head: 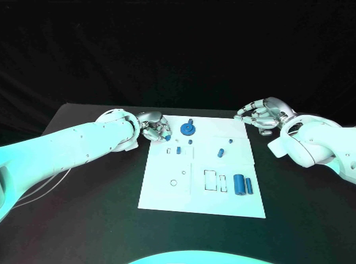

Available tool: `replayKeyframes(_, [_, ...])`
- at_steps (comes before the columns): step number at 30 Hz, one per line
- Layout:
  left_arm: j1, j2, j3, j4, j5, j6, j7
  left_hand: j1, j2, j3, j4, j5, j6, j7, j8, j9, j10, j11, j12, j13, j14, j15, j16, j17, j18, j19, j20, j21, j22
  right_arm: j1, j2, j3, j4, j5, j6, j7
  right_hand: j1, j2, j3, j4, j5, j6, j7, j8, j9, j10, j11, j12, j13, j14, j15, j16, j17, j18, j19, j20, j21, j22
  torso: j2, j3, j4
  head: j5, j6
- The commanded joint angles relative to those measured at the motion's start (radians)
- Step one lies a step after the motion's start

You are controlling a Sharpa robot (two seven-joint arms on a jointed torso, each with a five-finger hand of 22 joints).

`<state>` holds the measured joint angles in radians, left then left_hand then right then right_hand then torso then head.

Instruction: Assemble the parts on the task board

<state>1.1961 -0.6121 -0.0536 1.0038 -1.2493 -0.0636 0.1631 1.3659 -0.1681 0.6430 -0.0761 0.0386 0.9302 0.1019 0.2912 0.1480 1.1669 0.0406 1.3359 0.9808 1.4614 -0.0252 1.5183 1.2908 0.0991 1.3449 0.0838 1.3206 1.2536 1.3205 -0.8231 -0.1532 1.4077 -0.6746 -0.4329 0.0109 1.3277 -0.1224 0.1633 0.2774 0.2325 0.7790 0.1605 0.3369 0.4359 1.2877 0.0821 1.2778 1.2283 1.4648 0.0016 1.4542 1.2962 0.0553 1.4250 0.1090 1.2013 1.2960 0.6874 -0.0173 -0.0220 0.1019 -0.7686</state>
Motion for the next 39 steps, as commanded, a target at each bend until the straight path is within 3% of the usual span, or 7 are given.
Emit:
replayKeyframes(1, [-0.001, 0.001, -0.001, 0.002, 0.004, -0.005, 0.003, -0.016, 0.024, 0.02, -0.014, 0.011, 0.076, 0.009, 0.064, 0.052, 0.005, -0.02, 0.007, 0.007, 0.074, -0.01, 0.025, 0.202, -0.014, -0.006, -0.014, 0.024, 0.019, -0.001, 0.0, 0.0, 0.001, -0.001, 0.001, 0.002, -0.039, -0.003, 0.028, 0.008, 0.019, -0.005, -0.001, 0.022, 0.003, -0.005, -0.007, -0.004, -0.002, 0.056, -0.004, -0.01, 0.078, 0.023, -0.004, -0.008, -0.007, 0.09, 0.0, -0.0002, -0.0002, 0.001, 0.0])
replayKeyframes(13, [-0.001, -0.002, -0.001, 0.007, 0.017, -0.031, 0.002, -0.023, 0.01, 0.006, -0.021, 0.011, 0.081, 0.003, 0.081, 0.066, 0.011, -0.025, 0.009, 0.01, 0.075, -0.015, 0.026, 0.205, -0.016, -0.002, -0.018, 0.028, 0.024, -0.001, 0.001, 0.0, 0.0, -0.001, 0.001, 0.002, -0.039, -0.003, 0.028, 0.008, 0.019, -0.005, -0.001, 0.022, 0.003, -0.005, -0.007, -0.004, -0.002, 0.056, -0.004, -0.01, 0.078, 0.023, -0.004, -0.008, -0.007, 0.09, -0.001, -0.0002, 0.0001, 0.002, 0.002])
replayKeyframes(39, [-0.002, -0.007, -0.001, 0.015, -0.009, -0.037, 0.002, -0.023, -0.014, -0.001, -0.051, 0.011, 0.109, -0.014, 0.175, 0.154, 0.021, -0.04, 0.006, 0.014, 0.076, -0.028, 0.025, 0.205, -0.017, 0.002, -0.03, 0.03, 0.028, -0.001, 0.001, 0.0, -0.002, -0.001, 0.002, 0.003, -0.04, -0.003, 0.03, 0.008, 0.019, -0.006, -0.001, 0.025, 0.001, -0.005, -0.007, -0.003, -0.002, 0.056, -0.004, -0.012, 0.077, 0.023, -0.004, -0.008, -0.008, 0.09, -0.001, -0.0006, 0.001, 0.004, 0.002])
